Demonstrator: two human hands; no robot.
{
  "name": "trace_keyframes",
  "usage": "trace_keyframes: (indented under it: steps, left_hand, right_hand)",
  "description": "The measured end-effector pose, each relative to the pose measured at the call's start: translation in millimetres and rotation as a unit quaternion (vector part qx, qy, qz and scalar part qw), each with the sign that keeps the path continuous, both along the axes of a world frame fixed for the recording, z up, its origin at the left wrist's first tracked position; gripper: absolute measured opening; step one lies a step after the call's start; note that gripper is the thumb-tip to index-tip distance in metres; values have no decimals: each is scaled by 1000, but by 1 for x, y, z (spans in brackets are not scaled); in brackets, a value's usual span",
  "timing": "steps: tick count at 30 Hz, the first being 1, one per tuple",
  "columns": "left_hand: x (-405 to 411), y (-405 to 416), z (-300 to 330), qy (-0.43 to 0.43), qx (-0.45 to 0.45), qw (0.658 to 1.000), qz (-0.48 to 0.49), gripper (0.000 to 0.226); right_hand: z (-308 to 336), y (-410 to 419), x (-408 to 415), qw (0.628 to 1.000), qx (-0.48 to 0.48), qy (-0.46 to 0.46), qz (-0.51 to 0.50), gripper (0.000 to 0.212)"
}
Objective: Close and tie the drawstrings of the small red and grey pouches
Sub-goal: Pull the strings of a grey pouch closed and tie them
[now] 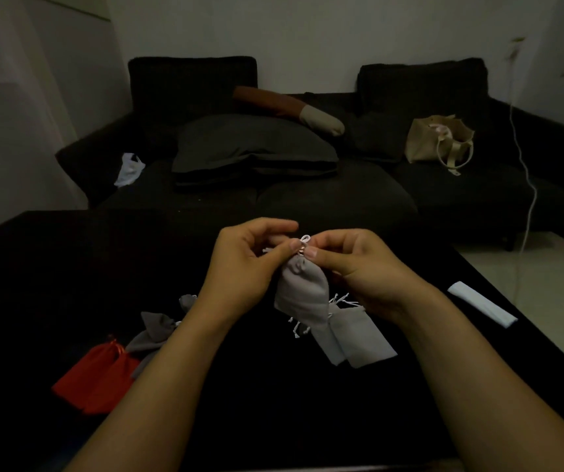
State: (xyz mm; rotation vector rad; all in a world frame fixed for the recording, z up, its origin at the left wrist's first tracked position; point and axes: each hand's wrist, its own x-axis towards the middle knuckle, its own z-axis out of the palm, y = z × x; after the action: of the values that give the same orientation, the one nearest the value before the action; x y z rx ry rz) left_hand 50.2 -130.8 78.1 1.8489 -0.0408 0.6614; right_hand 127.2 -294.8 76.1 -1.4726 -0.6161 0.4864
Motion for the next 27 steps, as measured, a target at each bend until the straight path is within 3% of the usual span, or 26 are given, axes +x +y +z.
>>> trace_keyframes:
  steps: [8,11,18,22,27]
  left_hand:
    - [0,-2,0,-9,-40,999,-14,11]
    - [-2,-1,1,-11,-16,1000,-18,10]
    - [-5,2,3,-77,156,985,-11,14]
    - [-3,6,1,-131,246,960,16,19]
    - [-3,6,3,-136,333,933,7,20]
  right_hand:
    - [1,1,1,999,-3,-23,30,20]
    - [2,2,-3,999,-2,-6,44,18]
    - [2,1,-4,999,-18,32,36,27]
    - [5,3,-6,996,-6,71,44,24]
    - [6,9,-9,991,-7,135,1,24]
